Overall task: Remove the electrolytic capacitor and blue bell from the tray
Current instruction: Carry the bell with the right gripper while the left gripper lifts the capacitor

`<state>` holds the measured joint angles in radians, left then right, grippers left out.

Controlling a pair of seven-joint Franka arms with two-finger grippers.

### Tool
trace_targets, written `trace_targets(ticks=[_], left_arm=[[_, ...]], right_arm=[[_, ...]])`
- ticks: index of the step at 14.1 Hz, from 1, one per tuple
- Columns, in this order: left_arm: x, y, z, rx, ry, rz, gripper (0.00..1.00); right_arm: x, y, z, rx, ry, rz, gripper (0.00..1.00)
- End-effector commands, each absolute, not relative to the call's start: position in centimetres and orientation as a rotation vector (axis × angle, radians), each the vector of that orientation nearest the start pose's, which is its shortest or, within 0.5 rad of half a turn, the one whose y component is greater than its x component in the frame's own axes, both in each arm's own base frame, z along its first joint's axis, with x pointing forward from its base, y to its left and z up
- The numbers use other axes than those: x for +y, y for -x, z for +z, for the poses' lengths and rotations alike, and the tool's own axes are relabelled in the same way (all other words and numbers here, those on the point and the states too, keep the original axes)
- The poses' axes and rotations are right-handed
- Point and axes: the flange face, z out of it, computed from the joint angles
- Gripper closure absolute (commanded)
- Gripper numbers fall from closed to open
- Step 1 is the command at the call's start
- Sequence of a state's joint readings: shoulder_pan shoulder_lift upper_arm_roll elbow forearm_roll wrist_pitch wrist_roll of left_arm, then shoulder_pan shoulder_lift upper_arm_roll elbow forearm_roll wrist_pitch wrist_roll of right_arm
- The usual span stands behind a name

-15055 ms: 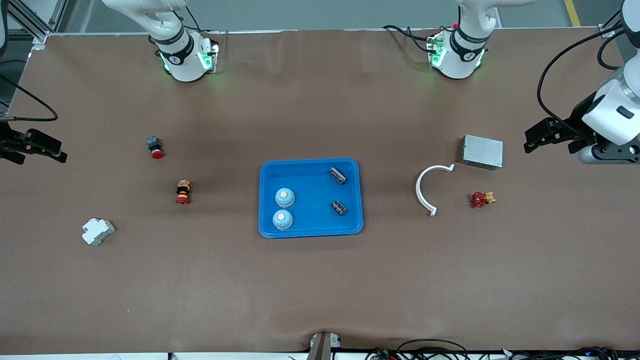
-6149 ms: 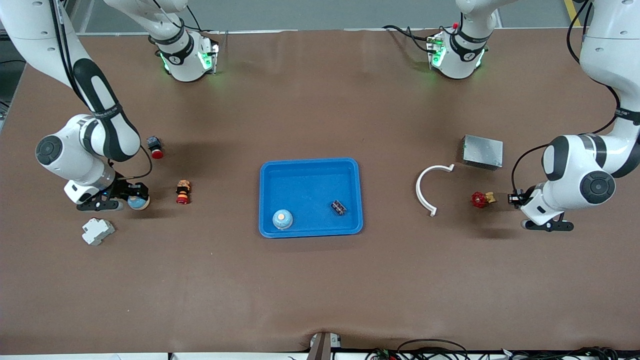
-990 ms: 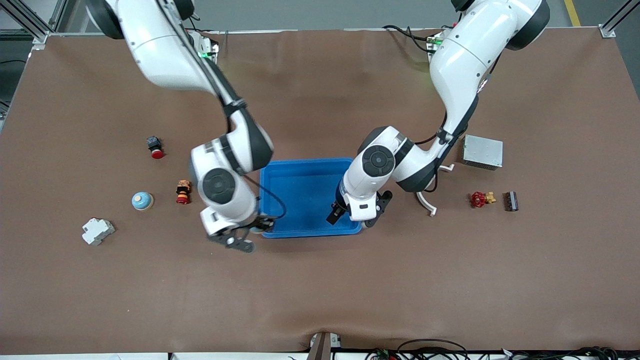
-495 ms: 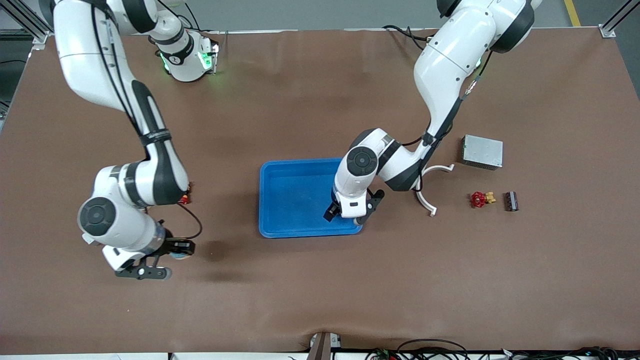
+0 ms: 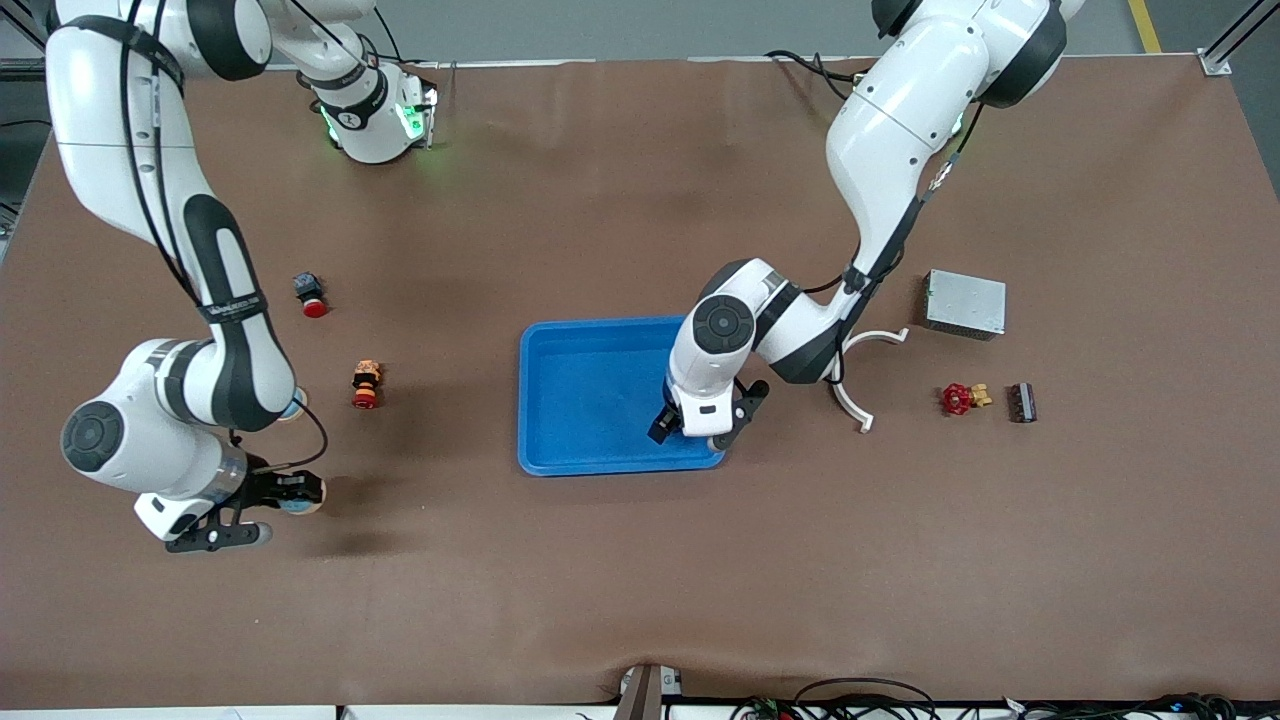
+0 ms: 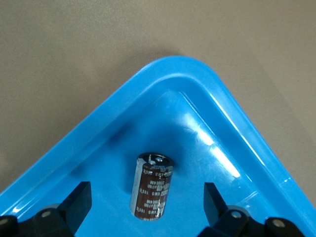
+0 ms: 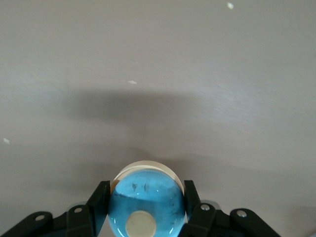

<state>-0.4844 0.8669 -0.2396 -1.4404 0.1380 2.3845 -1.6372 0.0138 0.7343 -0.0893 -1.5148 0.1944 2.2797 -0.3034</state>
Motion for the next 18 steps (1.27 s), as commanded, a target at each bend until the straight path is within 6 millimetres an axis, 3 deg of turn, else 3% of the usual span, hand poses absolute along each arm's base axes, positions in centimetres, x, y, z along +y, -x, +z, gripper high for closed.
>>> trace_targets(ticks=[1,4,9,10,14,15,18], left_arm=[[-46.5,-57.1,18.7,-1.441,2.932,0.039,0.0],[-46.4,-57.2,18.6,-1.443,2.928,0.037,0.0],[-46.3,-57.0,17.8,-1.435,2.921,0.043,0.0],[-46.3,-57.0,17.8,-1.435,2.921,0.043,0.07],[-46.2,-57.2,18.0,-1.43,2.926,0.039,0.85],[-46.2,-57.2,18.1,-1.421,2.93,0.03,1.0],[-46.3,-57.3,18.4,-1.421,2.933,0.02,1.0]], right_arm=[[-7.7,-70.3,23.1,-0.265,2.979,-0.107,1.0],[-11.4,-69.5,22.6,-0.298,2.975,-0.113,1.0],[-12.3,-69.3,21.5,-0.296,2.992,-0.152,1.0],[-12.3,-69.1,21.1,-0.292,2.992,-0.151,1.0],[-12.6,-69.1,20.1,-0.303,2.974,-0.186,1.0],[-12.7,-69.1,20.0,-0.306,2.967,-0.191,1.0],[-13.1,-69.0,19.2,-0.297,2.972,-0.198,1.0]])
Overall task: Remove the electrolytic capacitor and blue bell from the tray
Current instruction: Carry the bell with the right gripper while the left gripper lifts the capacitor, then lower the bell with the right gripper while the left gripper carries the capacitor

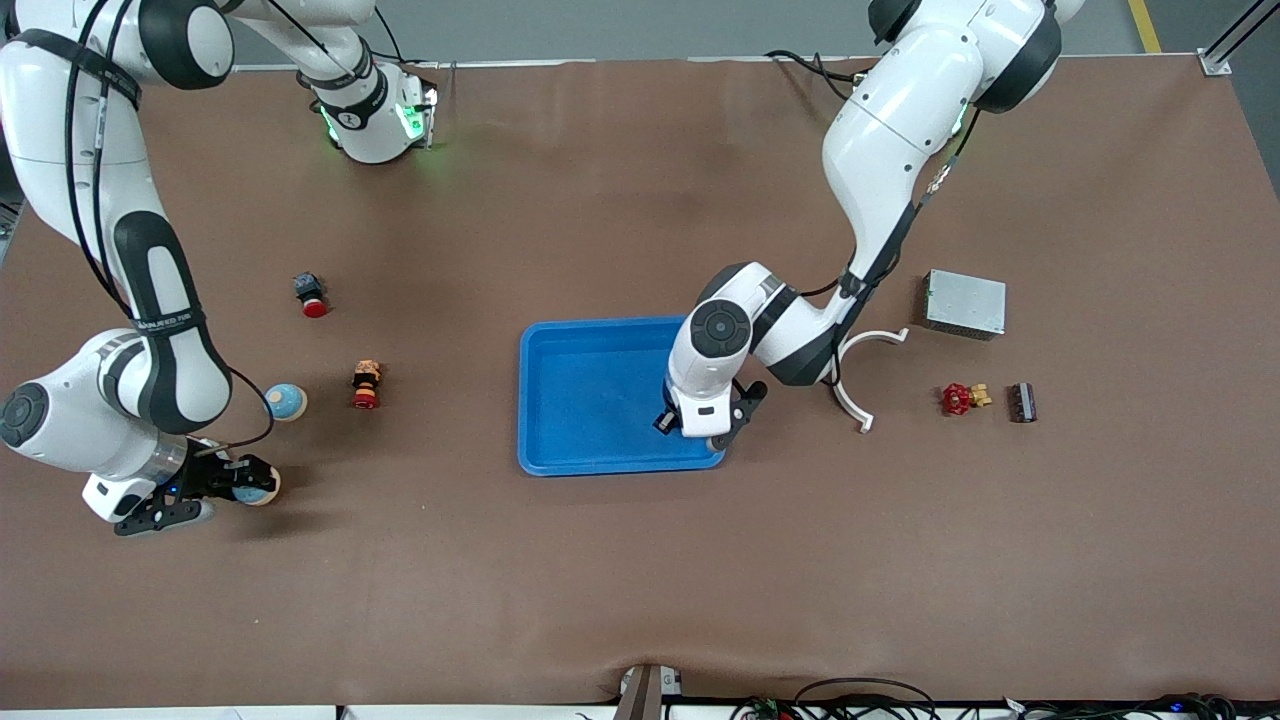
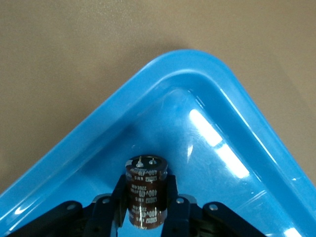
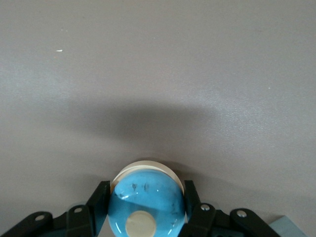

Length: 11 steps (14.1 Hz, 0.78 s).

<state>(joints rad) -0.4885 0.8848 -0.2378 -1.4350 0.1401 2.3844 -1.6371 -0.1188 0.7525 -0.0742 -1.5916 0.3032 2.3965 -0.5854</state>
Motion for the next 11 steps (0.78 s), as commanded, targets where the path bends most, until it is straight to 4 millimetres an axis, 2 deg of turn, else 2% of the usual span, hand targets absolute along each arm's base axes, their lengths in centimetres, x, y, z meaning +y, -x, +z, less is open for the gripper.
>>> trace_targets(ticks=[1,3,7,10,11], left_arm=[[-46.3,-57.3,18.6,-1.426,2.934,0.019,1.0],[-46.3,-57.4,19.2,-1.429,2.931,0.016,1.0],[-46.2,-58.1,22.8,-1.41,2.873,0.041,1.0],[-45.3,-58.6,26.7,-1.378,2.88,0.016,1.0],[-45.1,-58.4,28.8,-1.326,2.909,0.005,1.0]], right_arm=[[-13.1,-69.0,19.1,-0.293,2.971,-0.201,1.0],[-13.0,-69.0,19.1,-0.295,2.971,-0.201,1.0],[-13.0,-69.1,19.1,-0.293,2.971,-0.205,1.0],[-12.9,-69.1,18.7,-0.293,2.975,-0.21,1.0],[-12.9,-69.1,18.7,-0.293,2.976,-0.212,1.0]])
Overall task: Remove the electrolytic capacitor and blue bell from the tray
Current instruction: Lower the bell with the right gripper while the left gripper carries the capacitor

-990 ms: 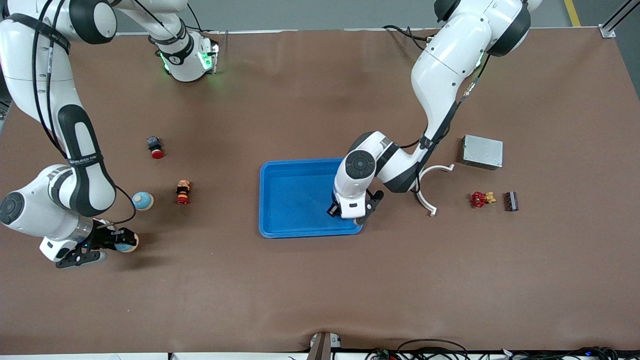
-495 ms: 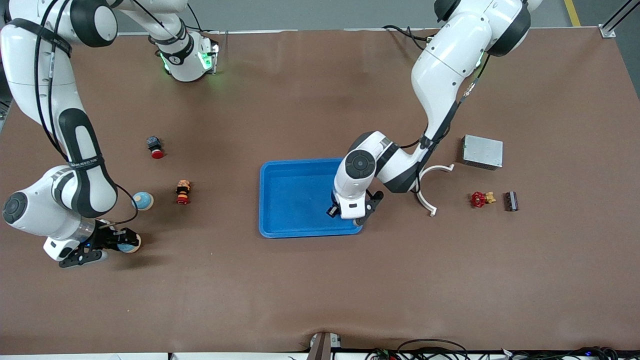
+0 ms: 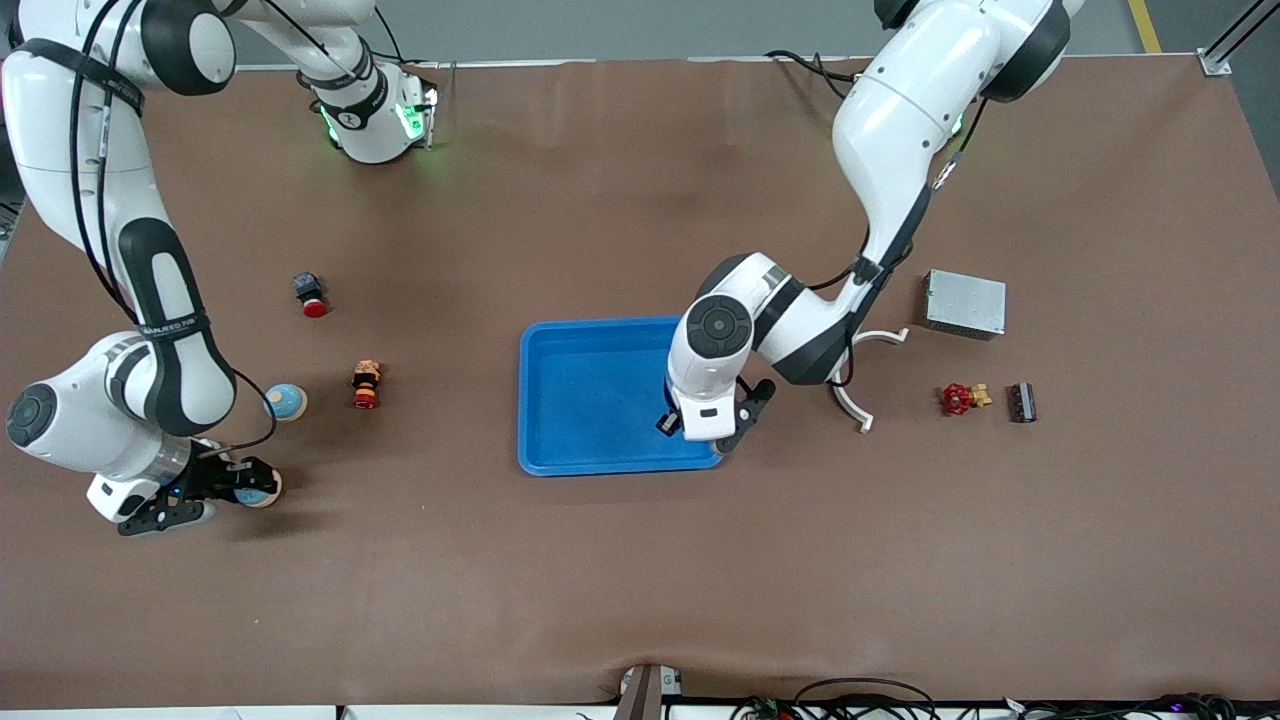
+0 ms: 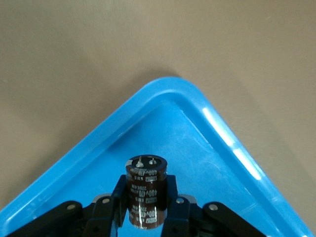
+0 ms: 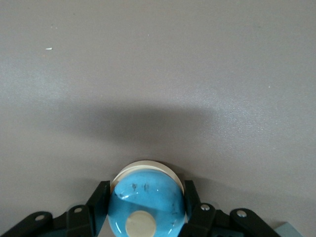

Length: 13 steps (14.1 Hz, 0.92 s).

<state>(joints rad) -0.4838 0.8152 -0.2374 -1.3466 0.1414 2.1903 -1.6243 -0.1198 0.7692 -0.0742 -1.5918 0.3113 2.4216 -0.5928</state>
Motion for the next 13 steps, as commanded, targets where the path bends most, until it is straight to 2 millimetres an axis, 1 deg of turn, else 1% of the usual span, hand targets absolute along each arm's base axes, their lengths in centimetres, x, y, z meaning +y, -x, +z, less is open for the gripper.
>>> trace_targets(ticks=[1,2,3,5,6,7,8,10,12,13], left_arm=[[-44.3,-58.5,30.2,-1.277,2.917,0.013,1.0],[-42.9,-58.9,32.2,-1.224,2.92,0.02,1.0],[-42.3,-58.4,33.4,-1.147,2.936,0.045,1.0],[-39.1,-57.9,36.1,-1.01,2.994,0.069,1.0],[-37.4,-57.5,37.0,-0.943,3.015,0.077,1.0],[-35.7,-56.7,37.6,-0.861,3.032,0.087,1.0],[-34.1,-56.2,38.2,-0.792,3.047,0.089,1.0],[-30.8,-55.5,38.9,-0.649,3.069,0.101,1.0],[-28.5,-54.6,39.2,-0.572,3.058,0.13,1.0],[-27.1,-54.6,39.5,-0.516,3.052,0.15,1.0]], right_arm=[[-13.0,-69.1,18.7,-0.293,2.977,-0.214,1.0],[-12.9,-69.1,18.5,-0.294,2.977,-0.212,1.0],[-12.9,-69.1,18.4,-0.294,2.978,-0.215,1.0],[-12.8,-69.1,18.2,-0.295,2.98,-0.217,1.0],[-12.7,-69.2,18.1,-0.297,2.98,-0.218,1.0],[-12.6,-69.2,18.0,-0.298,2.982,-0.222,1.0],[-12.6,-69.2,17.9,-0.298,2.983,-0.224,1.0],[-12.6,-69.3,17.8,-0.299,2.986,-0.232,1.0],[-12.6,-69.3,17.7,-0.299,2.986,-0.229,1.0],[-12.6,-69.3,17.7,-0.296,2.987,-0.231,1.0]])
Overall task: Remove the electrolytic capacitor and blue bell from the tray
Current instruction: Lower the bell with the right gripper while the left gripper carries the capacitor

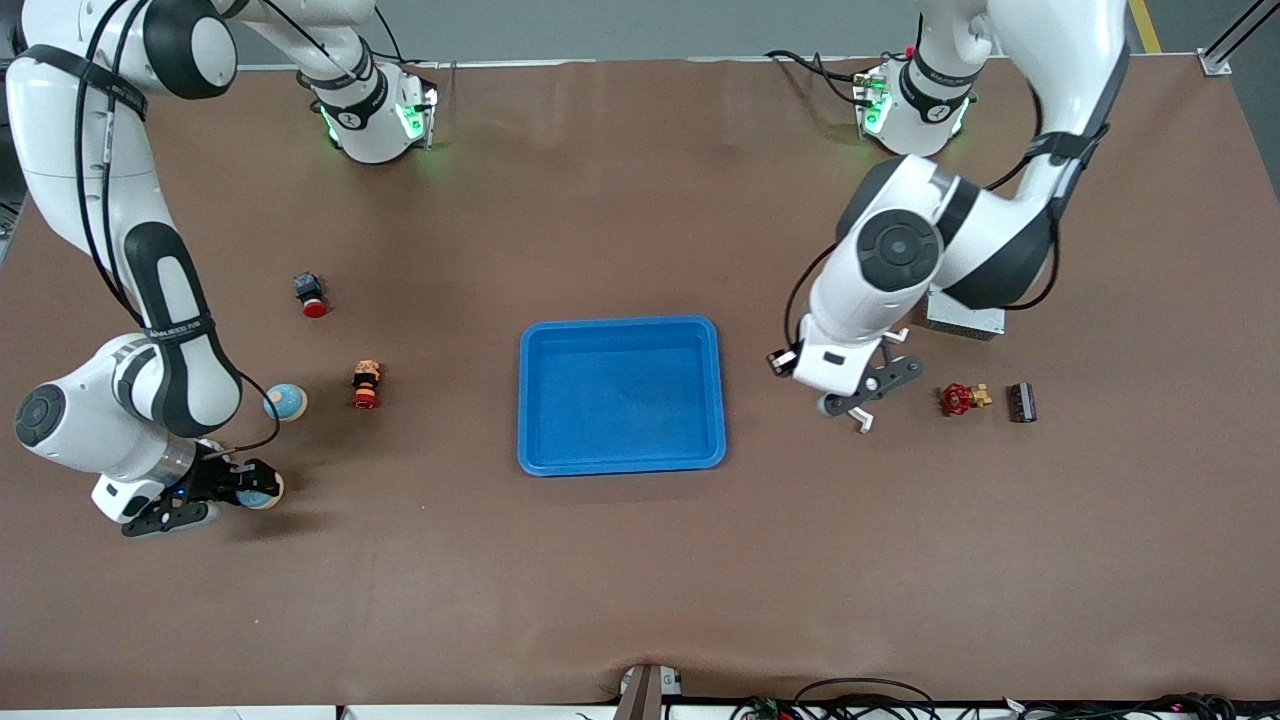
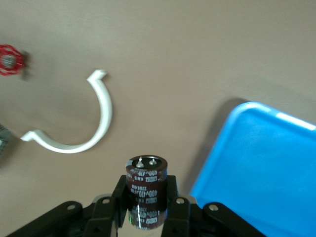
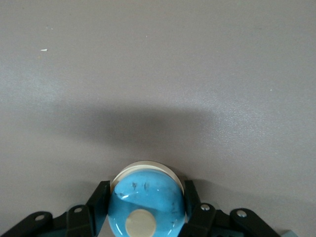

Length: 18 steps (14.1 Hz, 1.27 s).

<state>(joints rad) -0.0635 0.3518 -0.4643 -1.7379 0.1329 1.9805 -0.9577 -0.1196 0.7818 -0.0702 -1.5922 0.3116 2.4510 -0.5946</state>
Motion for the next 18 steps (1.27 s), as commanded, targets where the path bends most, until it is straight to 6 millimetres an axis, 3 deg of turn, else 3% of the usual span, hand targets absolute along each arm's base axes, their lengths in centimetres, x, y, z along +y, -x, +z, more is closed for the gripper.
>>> trace_targets(ticks=[1,5,8,11,14,15,16,18], left_arm=[[-25.7,-54.7,39.5,-0.464,3.038,0.187,1.0],[-19.0,-55.6,39.3,-0.332,3.03,0.256,1.0],[-14.9,-56.5,37.7,-0.28,3.047,0.287,1.0],[-12.6,-56.5,35.0,-0.236,3.071,0.24,1.0],[-12.4,-55.9,31.9,-0.22,3.096,0.172,1.0],[-12.4,-55.7,30.7,-0.192,3.091,0.156,1.0],[-12.5,-55.5,29.8,-0.17,3.093,0.133,1.0],[-11.9,-55.5,27.9,-0.136,3.083,0.121,1.0]], right_arm=[[-12.6,-69.4,17.7,-0.296,2.988,-0.237,1.0],[-12.8,-69.5,17.2,-0.291,3.0,-0.258,1.0],[-12.9,-69.6,17.1,-0.295,3.002,-0.259,1.0],[-12.9,-69.5,16.8,-0.296,3.003,-0.254,1.0],[-13.1,-69.4,16.4,-0.278,3.003,-0.253,1.0],[-13.6,-69.4,16.2,-0.269,3.009,-0.265,0.63],[-13.6,-69.4,16.1,-0.266,3.013,-0.281,0.01],[-13.6,-69.4,16.1,-0.268,3.014,-0.283,0.0]])
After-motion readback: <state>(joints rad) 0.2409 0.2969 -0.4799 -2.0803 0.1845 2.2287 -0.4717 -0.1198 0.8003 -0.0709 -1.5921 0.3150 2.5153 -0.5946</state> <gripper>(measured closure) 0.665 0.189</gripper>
